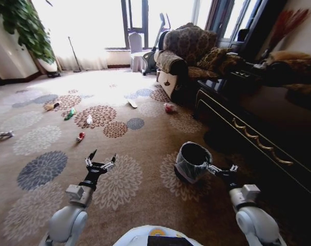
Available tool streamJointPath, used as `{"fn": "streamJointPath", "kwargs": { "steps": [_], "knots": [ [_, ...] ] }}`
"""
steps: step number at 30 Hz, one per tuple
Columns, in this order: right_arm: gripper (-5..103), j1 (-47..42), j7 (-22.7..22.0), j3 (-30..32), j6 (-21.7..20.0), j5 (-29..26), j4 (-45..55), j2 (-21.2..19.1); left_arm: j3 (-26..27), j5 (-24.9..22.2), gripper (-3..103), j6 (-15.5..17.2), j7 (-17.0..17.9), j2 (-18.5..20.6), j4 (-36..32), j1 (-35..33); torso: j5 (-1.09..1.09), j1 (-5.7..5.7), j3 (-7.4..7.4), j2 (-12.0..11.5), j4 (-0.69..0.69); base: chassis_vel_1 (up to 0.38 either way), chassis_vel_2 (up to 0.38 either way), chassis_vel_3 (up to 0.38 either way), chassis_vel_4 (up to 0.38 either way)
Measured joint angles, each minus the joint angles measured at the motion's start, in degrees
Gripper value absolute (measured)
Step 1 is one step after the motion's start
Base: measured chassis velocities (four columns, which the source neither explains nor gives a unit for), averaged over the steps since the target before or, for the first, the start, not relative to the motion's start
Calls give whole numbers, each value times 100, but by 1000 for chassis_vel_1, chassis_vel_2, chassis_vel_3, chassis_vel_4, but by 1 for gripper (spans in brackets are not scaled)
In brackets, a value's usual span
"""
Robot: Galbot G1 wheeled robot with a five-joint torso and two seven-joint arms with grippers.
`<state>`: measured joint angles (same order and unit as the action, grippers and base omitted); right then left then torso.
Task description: Pick up the trash from the ground and place it into the trash bin.
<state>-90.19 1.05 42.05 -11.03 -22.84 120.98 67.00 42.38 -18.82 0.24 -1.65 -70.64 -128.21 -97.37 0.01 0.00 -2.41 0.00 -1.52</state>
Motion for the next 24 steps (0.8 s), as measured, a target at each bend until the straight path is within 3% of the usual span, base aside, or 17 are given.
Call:
{"fn": "streamJointPath", "kwargs": {
  "steps": [4, 6, 8, 9, 11, 12, 18, 24],
  "knots": [
    [100, 456, -2, -149, -264, -623, -222, -404, 74, -202, 100, 16, 3, 4, 10, 9, 2, 0, 0, 0, -2, -62, -36, -28, -43],
    [100, 913, -1, -311, -628, -1272, -414, -799, 145, -280, 100, 38, 3, 12, -16, 9, -1, 0, 0, 0, -10, 0, 0, 0, 0],
    [100, 1079, 0, -351, -786, -1459, -523, -948, 147, -323, 100, 72, 3, 45, -21, 52, 0, 0, 0, 0, -13, 0, 0, 0, 0],
    [100, 1158, 0, -341, -886, -1588, -648, -1084, 84, -385, 100, 146, 3, 142, 2, 182, 0, 0, 0, 0, -12, 0, 0, 0, 0],
    [100, 1288, -2, -383, -1010, -1705, -857, -1224, 49, -433, 100, 192, -34, 220, 40, 264, -2, 0, -1, 0, 4, 0, 0, 0, 0],
    [100, 1475, -1, -478, -1142, -1849, -1031, -1323, 78, -454, 100, 179, -55, 222, 46, 238, 0, 0, -1, 0, 1, 0, 0, 0, 0],
    [100, 2109, -1, -806, -1720, -2432, -1551, -1464, 197, -500, 100, 53, -57, 140, 140, 109, -1, 0, -1, 0, -7, 0, 0, 0, 0],
    [100, 2604, 0, -1165, -1647, -2327, -2151, -1516, 197, -510, 100, -6, -49, 35, 327, 141, 0, 0, -1, 0, -5, 0, 0, 0, 0]
  ]
}}
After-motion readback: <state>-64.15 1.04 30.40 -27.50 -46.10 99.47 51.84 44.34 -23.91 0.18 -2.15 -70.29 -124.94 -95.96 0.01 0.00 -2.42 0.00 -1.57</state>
